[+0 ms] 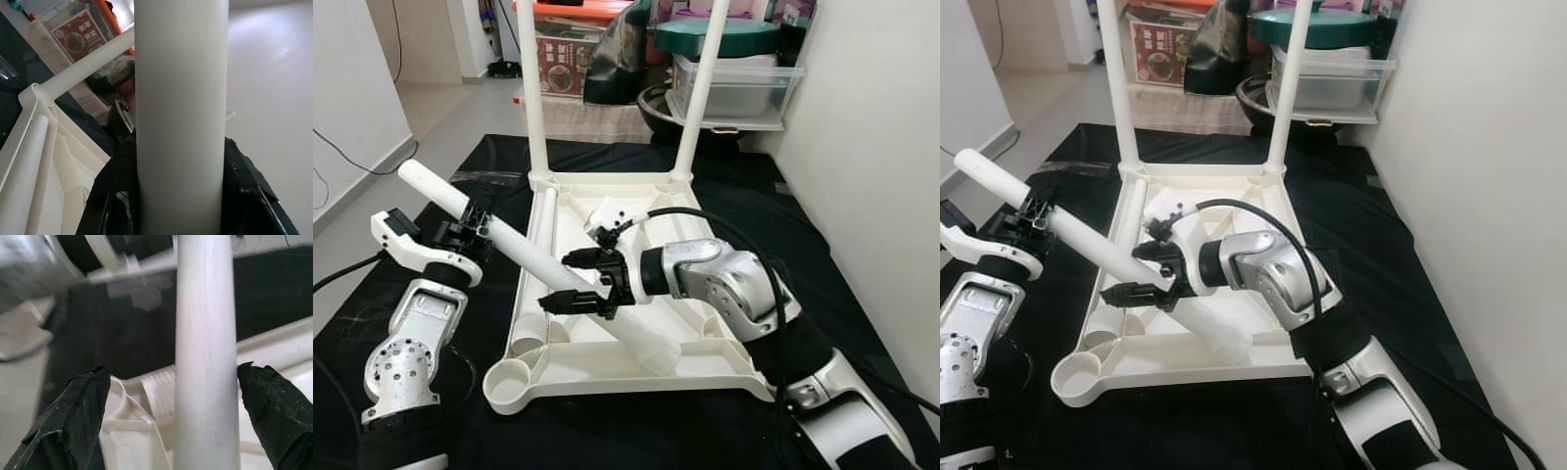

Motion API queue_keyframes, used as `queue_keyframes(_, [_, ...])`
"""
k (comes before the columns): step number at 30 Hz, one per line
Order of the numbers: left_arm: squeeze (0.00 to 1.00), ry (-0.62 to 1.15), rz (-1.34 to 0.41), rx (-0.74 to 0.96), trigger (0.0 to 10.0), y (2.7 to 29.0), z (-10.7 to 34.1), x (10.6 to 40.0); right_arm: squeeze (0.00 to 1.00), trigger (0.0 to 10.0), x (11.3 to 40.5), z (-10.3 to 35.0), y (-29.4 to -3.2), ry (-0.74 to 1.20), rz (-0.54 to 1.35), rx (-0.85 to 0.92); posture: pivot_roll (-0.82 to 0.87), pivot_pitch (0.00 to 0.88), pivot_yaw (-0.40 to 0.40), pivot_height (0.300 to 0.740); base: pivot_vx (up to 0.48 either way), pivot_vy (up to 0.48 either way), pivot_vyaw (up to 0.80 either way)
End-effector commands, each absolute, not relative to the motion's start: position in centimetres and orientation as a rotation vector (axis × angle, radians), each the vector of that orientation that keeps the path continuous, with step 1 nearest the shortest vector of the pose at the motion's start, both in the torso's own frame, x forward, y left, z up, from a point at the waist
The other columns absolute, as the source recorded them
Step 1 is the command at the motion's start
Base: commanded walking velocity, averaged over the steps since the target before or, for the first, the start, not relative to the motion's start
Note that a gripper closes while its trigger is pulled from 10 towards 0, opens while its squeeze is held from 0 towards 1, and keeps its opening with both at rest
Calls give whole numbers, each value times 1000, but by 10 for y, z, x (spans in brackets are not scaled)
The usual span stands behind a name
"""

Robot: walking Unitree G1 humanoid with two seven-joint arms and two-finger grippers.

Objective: Building children table

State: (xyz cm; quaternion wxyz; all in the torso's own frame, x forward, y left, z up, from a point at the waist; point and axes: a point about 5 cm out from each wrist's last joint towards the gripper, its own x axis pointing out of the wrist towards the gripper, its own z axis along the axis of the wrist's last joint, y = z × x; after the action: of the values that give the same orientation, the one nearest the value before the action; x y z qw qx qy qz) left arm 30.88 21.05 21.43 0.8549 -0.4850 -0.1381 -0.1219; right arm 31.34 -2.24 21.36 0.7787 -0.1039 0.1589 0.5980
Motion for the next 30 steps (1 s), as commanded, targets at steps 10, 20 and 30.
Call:
queue_keyframes(10, [0, -253, -408, -971, 10000, 167, 228, 307, 0, 8196, 308, 164, 11, 464, 1250, -367, 48, 0, -55, 740, 0, 0, 0])
queue_keyframes(20, [0, -237, -433, -910, 10000, 155, 229, 307, 0, 0, 309, 155, 9, 479, 1241, -389, 41, 0, -57, 740, 0, 0, 0])
queue_keyframes(30, [1000, -265, -482, -841, 10000, 148, 229, 301, 0, 0, 311, 152, -2, 476, 1224, -397, 39, 0, -53, 740, 0, 0, 0])
